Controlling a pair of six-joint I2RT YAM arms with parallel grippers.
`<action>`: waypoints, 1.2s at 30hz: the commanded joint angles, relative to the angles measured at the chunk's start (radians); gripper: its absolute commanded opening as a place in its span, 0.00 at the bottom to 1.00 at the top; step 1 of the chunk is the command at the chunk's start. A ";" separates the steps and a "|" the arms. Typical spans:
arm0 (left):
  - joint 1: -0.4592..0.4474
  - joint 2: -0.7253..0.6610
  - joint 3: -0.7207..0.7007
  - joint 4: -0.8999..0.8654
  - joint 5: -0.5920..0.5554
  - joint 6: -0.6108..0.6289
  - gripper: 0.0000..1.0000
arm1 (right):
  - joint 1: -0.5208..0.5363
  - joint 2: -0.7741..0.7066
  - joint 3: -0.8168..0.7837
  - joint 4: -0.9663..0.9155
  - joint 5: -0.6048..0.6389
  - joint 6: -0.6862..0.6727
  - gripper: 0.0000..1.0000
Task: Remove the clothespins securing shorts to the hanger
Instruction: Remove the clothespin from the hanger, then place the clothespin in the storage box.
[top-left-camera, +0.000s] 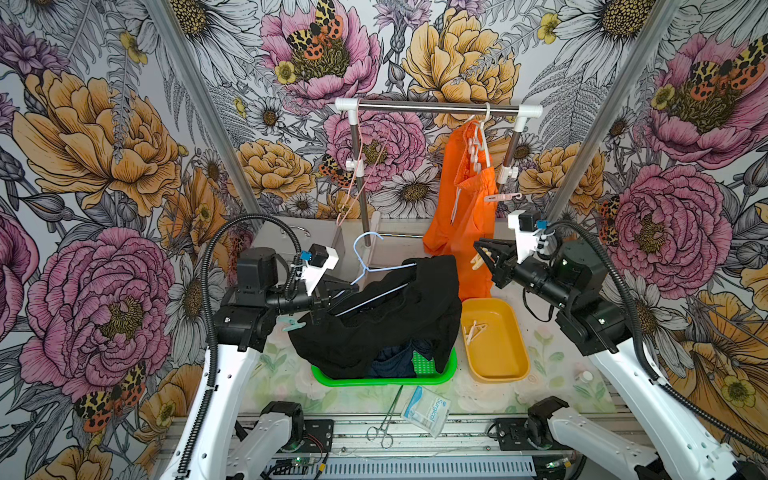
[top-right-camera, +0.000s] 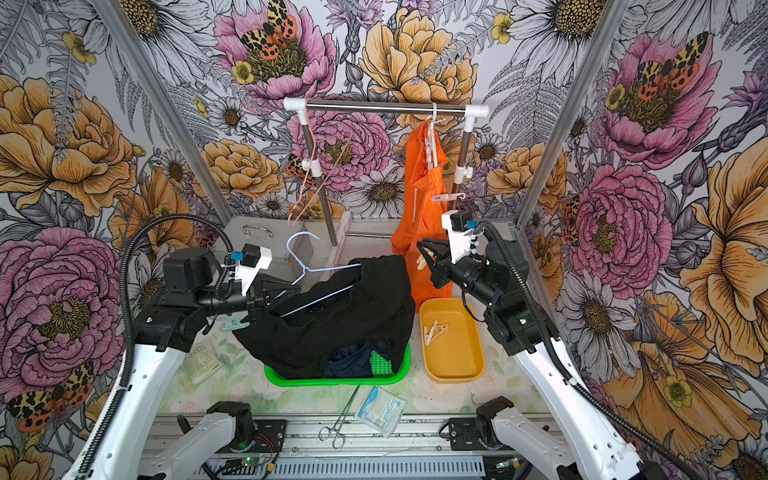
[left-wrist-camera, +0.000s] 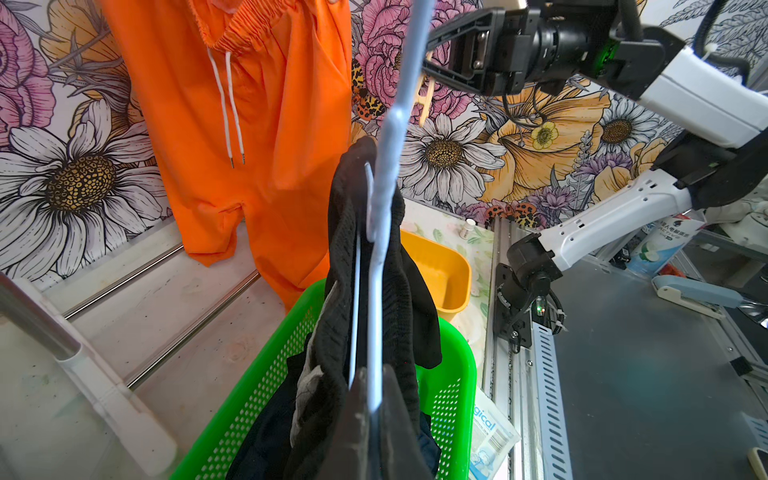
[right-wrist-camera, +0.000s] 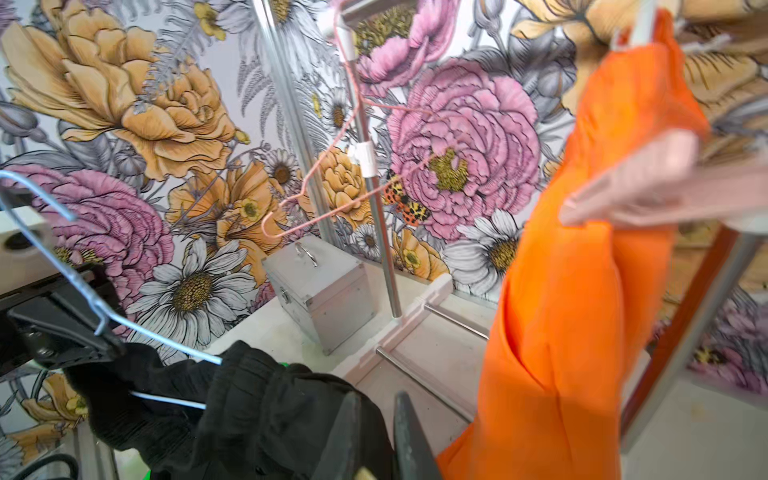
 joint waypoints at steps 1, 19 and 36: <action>-0.009 -0.021 0.052 -0.044 -0.024 0.005 0.00 | -0.005 -0.059 -0.095 -0.087 0.166 0.134 0.00; -0.019 -0.055 0.104 -0.191 -0.154 0.047 0.00 | -0.005 0.049 -0.493 -0.196 0.452 0.490 0.00; -0.023 -0.044 0.130 -0.264 -0.179 0.119 0.00 | -0.007 0.153 -0.527 -0.181 0.489 0.525 0.44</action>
